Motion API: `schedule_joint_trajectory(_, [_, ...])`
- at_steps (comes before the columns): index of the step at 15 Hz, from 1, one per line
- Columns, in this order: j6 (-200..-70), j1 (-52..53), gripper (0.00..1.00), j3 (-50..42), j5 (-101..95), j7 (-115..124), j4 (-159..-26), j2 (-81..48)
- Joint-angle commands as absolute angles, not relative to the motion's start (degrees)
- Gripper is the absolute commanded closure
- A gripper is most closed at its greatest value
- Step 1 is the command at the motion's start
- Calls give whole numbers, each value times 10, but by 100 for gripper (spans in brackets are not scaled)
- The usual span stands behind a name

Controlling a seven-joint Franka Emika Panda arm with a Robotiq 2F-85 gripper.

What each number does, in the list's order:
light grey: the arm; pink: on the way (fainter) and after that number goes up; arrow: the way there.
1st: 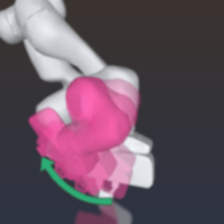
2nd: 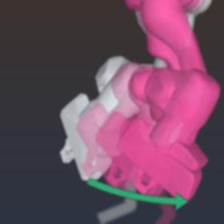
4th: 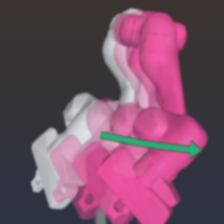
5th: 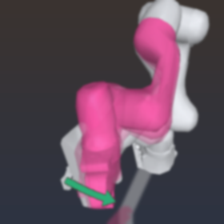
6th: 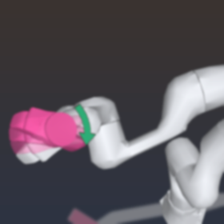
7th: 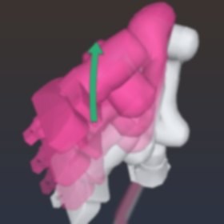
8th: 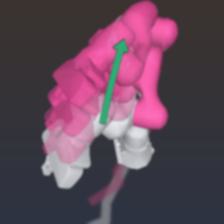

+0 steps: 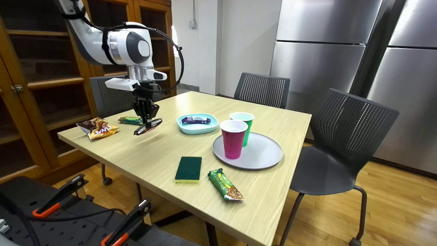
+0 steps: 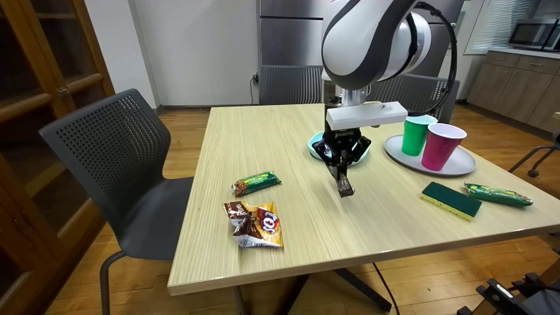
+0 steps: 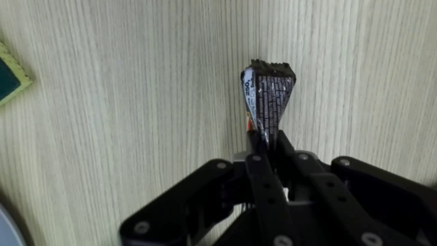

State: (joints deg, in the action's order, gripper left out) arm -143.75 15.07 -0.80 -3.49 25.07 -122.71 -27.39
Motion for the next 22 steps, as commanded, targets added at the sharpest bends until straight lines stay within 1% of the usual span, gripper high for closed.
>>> schedule_joint_trajectory(1, [-1400,136,97,-4,3,272,-1223,-236])
schedule_joint_trajectory(6, [-1372,103,97,-8,71,297,-1190,-227])
schedule_joint_trajectory(12, [-1340,49,97,-14,152,300,-1120,-254])
schedule_joint_trajectory(18, [-1315,30,97,-28,172,327,-1038,-307])
schedule_joint_trajectory(22, [-1301,26,97,-35,161,335,-964,-371])
